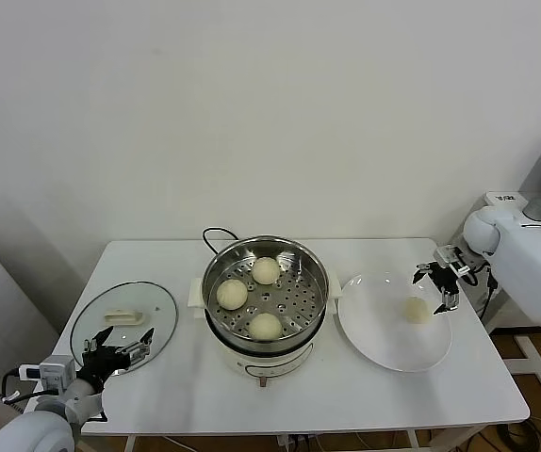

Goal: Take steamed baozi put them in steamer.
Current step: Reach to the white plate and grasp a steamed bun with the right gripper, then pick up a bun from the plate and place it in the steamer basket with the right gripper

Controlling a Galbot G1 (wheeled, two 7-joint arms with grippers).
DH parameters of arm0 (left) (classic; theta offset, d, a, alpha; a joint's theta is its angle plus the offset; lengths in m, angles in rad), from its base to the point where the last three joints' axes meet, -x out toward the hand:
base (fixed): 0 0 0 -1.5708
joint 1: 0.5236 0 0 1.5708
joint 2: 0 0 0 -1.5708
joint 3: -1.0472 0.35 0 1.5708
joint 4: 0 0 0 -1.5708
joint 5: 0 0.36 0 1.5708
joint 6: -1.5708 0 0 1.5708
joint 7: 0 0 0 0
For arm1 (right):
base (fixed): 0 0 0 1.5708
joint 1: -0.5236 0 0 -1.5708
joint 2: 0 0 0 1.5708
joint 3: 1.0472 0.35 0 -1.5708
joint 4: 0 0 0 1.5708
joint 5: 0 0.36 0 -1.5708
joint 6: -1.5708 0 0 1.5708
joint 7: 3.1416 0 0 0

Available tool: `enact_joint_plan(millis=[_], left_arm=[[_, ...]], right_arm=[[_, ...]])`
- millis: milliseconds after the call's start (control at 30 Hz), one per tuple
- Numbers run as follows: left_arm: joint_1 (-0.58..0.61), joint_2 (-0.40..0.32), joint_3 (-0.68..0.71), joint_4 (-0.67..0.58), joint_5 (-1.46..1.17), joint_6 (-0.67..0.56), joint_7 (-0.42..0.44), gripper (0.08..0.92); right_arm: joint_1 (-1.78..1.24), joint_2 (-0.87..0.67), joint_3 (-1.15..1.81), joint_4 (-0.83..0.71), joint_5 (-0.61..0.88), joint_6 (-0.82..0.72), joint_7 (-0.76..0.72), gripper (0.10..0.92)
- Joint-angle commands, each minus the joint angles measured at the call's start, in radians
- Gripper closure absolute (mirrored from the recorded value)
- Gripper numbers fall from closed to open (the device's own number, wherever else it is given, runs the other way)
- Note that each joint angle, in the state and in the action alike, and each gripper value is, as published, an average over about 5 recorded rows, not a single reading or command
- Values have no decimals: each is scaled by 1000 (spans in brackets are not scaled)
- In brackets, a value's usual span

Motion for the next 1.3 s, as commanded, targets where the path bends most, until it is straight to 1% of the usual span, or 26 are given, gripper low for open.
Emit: enact_joint_plan(millis=[33, 267, 467, 633, 800, 900, 1000, 1100, 1167, 1300], left_arm=[[2, -1, -1, 0, 1, -1, 0, 177], [4, -3, 1, 0, 1, -1, 0, 177], [5, -4, 2, -1, 1, -1, 0, 177], [6, -8, 3, -4, 1, -1, -1, 177], [9, -10, 2, -6, 2, -1, -1, 177], [9, -8, 0, -5, 2, -1, -2, 177], [11, -7, -3, -7, 2, 0, -3, 177], [13, -8, -3, -8, 3, 1, -5, 177], [14, -9, -3, -8, 4, 3, -6, 177], [15, -10, -4, -12, 5, 3, -8, 177]], right_arm=[[-39, 53, 37, -62, -47, 5, 28, 203], [-64, 72, 57, -81, -93, 5, 31, 207], [-76, 87, 96, -104, -138, 1, 56, 255], [-73, 94, 118, -125, -169, 0, 57, 343], [-79, 95, 131, -131, -176, 2, 44, 477], [-78, 89, 131, -119, -161, 2, 30, 533], [-58, 70, 102, -84, -100, -13, 19, 548], [-2, 27, 13, -18, 9, -49, 5, 550], [60, -15, -85, 50, 123, -98, -3, 550], [295, -120, -392, 241, 414, -260, 4, 550]])
